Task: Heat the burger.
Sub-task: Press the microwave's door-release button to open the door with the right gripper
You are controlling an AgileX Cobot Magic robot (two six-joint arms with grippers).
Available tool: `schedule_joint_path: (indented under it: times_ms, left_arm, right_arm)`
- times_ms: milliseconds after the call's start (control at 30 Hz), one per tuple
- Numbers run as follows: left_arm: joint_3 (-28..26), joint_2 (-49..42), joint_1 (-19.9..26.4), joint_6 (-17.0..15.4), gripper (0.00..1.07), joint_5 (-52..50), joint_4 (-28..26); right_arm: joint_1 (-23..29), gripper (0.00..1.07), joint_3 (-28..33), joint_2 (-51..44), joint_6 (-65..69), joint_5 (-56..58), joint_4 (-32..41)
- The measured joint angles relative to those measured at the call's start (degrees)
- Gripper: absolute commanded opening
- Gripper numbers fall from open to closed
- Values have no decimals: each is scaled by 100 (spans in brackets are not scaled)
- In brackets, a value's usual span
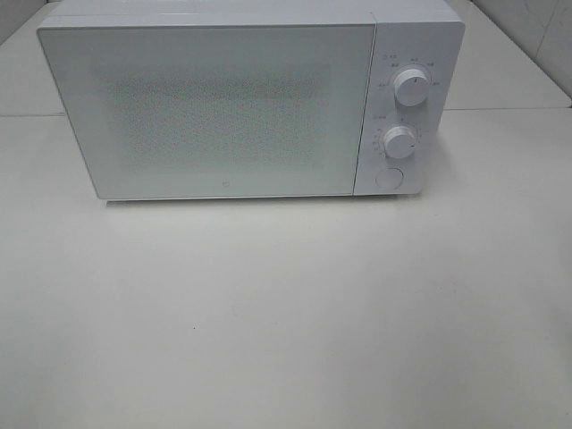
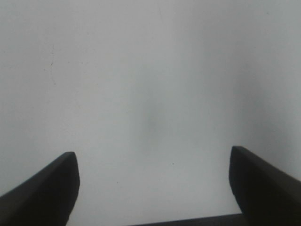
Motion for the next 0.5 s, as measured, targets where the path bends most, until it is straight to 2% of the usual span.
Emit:
schedule_joint_path:
  times_ms: [300,367,500]
  left_arm:
    - [0,0,0,0,105,0,0]
    - [0,0,0,0,105,0,0]
    - [0,0,0,0,105,0,0]
  right_arm:
    - [0,76,23,-1656,-246,825,109]
    - [0,76,355,-2664,-298,894,292]
    - [0,76,579,-3346,-367,957,470]
